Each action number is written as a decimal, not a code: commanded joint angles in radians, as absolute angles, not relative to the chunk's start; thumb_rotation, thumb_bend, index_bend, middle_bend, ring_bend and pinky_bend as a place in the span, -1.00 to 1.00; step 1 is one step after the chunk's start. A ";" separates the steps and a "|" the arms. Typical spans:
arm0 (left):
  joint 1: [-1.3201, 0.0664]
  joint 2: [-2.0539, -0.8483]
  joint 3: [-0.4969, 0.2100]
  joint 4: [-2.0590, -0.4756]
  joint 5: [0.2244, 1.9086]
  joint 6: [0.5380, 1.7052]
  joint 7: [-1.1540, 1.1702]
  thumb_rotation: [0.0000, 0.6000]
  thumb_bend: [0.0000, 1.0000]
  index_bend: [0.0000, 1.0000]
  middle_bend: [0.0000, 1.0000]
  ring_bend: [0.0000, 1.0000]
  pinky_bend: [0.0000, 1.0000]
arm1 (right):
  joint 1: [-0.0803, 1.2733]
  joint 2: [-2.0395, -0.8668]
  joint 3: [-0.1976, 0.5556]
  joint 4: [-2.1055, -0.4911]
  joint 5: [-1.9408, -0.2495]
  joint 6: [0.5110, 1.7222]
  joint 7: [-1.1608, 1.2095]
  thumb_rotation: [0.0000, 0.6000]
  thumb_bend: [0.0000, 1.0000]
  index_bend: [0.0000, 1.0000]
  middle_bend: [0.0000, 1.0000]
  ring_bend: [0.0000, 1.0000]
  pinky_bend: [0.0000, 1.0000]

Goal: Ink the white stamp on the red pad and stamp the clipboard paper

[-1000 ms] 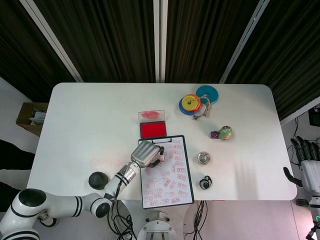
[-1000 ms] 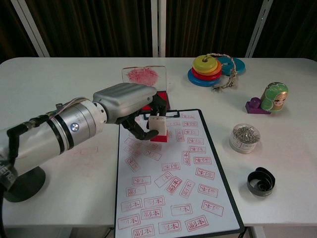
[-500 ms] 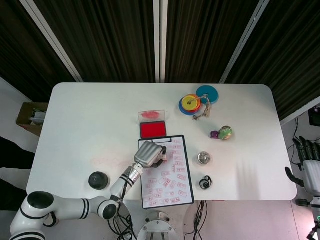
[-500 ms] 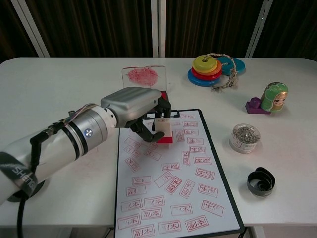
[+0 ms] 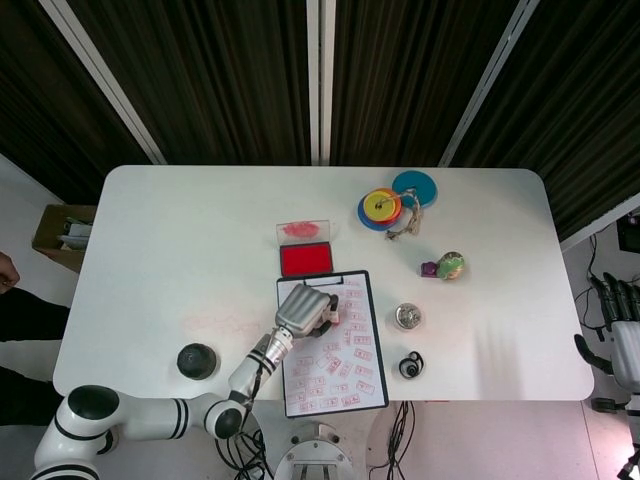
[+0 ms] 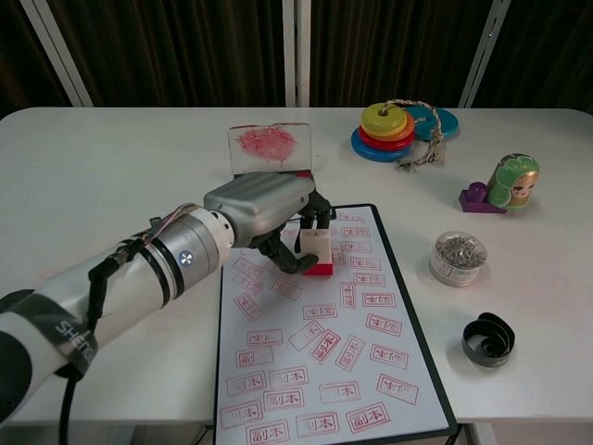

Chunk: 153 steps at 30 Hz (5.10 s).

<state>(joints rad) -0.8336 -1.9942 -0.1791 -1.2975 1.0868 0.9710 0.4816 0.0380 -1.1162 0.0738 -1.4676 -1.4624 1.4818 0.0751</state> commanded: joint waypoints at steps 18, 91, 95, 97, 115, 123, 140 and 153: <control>-0.826 -2.011 -0.182 -1.264 1.091 0.961 0.475 1.00 -0.20 0.34 0.34 1.00 1.00 | 0.035 -1.111 0.073 -1.478 -1.466 1.488 0.068 1.00 -0.55 -1.00 -1.00 -1.00 -1.00; -0.491 -1.492 -0.041 -1.724 1.208 1.110 0.101 1.00 -0.17 0.38 0.38 1.00 1.00 | 0.055 -1.135 0.053 -1.495 -1.506 1.467 0.041 1.00 -0.55 -1.00 -1.00 -1.00 -1.00; -0.455 -1.524 0.000 -1.630 1.296 1.147 0.039 1.00 -0.17 0.37 0.38 1.00 1.00 | 0.051 -1.132 0.052 -1.498 -1.506 1.473 0.035 1.00 -0.55 -1.00 -1.00 -1.00 -1.00; -0.445 -1.540 0.013 -1.595 1.323 1.156 0.023 1.00 -0.17 0.37 0.38 1.00 1.00 | 0.051 -1.132 0.052 -1.499 -1.505 1.475 0.033 1.00 -0.55 -1.00 -1.00 -1.00 -1.00; -0.411 -1.635 0.029 -1.400 1.381 1.143 -0.023 1.00 -0.17 0.34 0.35 1.00 1.00 | 0.045 -1.134 0.046 -1.494 -1.504 1.478 0.037 1.00 -0.55 -1.00 -1.00 -1.00 -1.00; -0.401 -1.650 0.032 -1.361 1.393 1.131 -0.035 1.00 -0.17 0.32 0.34 1.00 1.00 | 0.045 -1.135 0.047 -1.485 -1.500 1.476 0.047 1.00 -0.55 -1.00 -1.00 -1.00 -1.00; -0.387 -1.646 0.029 -1.354 1.405 1.116 -0.048 1.00 -0.19 0.14 0.17 1.00 1.00 | 0.044 -1.132 0.049 -1.489 -1.498 1.480 0.047 1.00 -0.55 -1.00 -1.00 -1.00 -1.00; -0.386 -1.637 0.031 -1.355 1.426 1.109 -0.055 1.00 -0.21 0.05 0.04 1.00 1.00 | 0.046 -1.134 0.049 -1.490 -1.496 1.473 0.045 1.00 -0.55 -1.00 -1.00 -1.00 -1.00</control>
